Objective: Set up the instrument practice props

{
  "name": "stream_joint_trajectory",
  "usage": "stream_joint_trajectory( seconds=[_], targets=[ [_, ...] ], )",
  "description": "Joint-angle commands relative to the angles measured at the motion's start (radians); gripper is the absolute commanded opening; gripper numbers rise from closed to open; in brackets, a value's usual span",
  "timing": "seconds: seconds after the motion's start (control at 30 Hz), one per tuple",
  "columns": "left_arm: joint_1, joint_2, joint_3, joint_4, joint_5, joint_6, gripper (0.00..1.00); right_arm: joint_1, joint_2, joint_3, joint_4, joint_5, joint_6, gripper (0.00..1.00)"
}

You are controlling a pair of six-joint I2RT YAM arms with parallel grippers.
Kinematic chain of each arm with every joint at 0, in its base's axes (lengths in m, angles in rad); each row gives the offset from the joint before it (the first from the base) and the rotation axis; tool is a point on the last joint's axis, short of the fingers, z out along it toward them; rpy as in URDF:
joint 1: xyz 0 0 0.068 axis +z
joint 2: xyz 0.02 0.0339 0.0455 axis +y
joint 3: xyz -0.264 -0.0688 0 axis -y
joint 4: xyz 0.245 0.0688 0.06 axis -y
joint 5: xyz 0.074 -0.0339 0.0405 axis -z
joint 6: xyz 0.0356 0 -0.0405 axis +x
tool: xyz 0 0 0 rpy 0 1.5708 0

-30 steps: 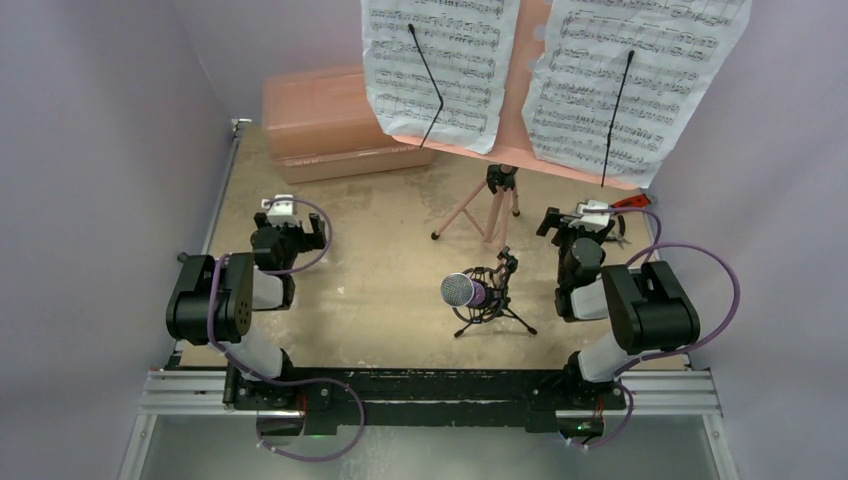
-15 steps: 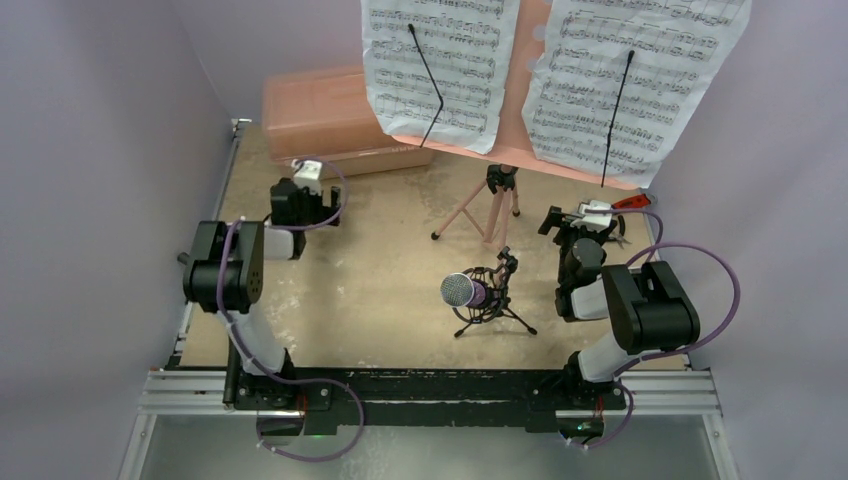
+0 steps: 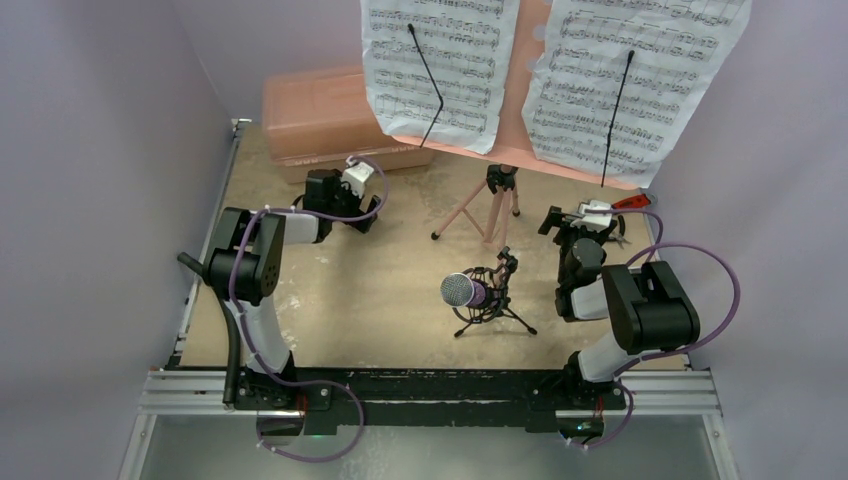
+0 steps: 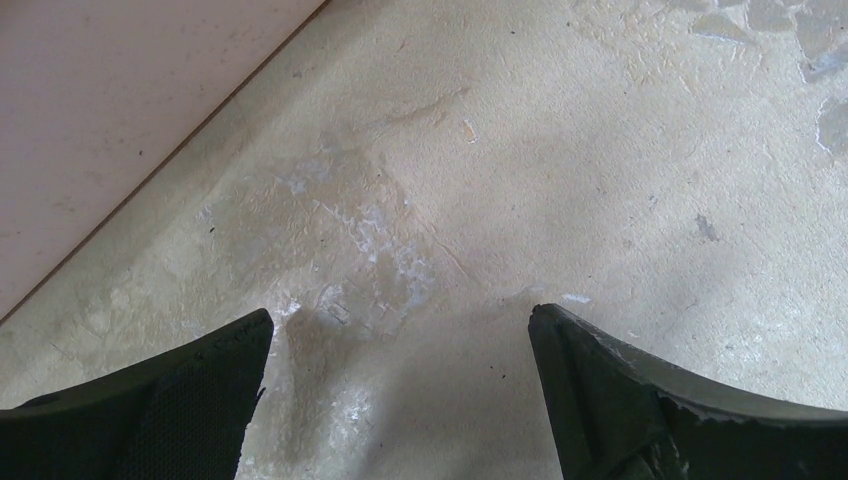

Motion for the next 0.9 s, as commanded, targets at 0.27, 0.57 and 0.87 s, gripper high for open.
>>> stream_joint_trajectory(
  seconds=[0.27, 0.57, 0.87],
  targets=[
    [0.019, 0.032, 0.007, -0.147, -0.025, 0.037, 0.99, -0.003, -0.002, 0.004, 0.068, 0.028, -0.018, 0.98],
    [0.029, 0.045, 0.017, -0.149, -0.035, 0.02, 0.99, -0.002, -0.002, 0.004, 0.068, 0.028, -0.017, 0.98],
    [0.053, 0.043, 0.015, -0.133, -0.012, -0.002, 1.0, -0.003, -0.002, 0.004, 0.067, 0.028, -0.018, 0.98]
  ],
)
